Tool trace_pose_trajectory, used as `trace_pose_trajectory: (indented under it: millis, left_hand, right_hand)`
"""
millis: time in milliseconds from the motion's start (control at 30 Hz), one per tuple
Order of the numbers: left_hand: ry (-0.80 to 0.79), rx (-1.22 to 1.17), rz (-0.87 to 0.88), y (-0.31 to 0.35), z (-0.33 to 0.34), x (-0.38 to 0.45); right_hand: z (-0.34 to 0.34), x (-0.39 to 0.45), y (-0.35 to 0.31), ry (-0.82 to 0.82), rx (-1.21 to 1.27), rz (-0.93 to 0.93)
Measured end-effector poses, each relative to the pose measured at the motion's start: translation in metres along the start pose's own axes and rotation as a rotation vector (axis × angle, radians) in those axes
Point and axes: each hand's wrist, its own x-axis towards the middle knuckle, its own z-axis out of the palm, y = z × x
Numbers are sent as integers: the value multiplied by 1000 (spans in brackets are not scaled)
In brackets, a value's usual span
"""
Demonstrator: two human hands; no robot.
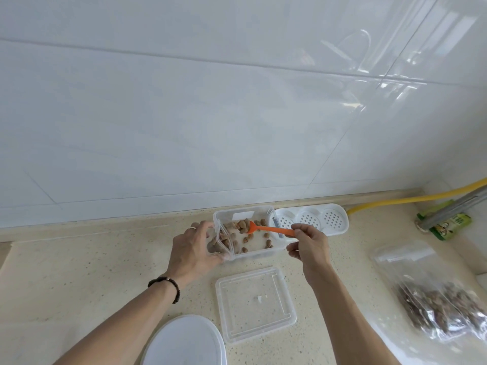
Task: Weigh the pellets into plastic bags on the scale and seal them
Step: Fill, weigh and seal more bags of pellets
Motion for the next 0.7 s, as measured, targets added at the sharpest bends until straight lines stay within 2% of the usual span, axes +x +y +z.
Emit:
trace_pose_trajectory:
  millis: [233, 333, 567, 700]
  left_hand:
    - [-16, -34, -88, 6, -2, 0]
    - [-7, -61, -102, 12, -5, 2]
    - [4, -133, -119, 19, -7, 3]
    - [25, -234, -101, 18, -3, 6]
  right_hand:
    - [-3, -23, -43, -34, -57, -188]
    - [4, -39, -56, -62, -223, -337]
    - [14, -63, -59, -219, -653, -841]
    - [14, -65, -62, -285, -760, -986]
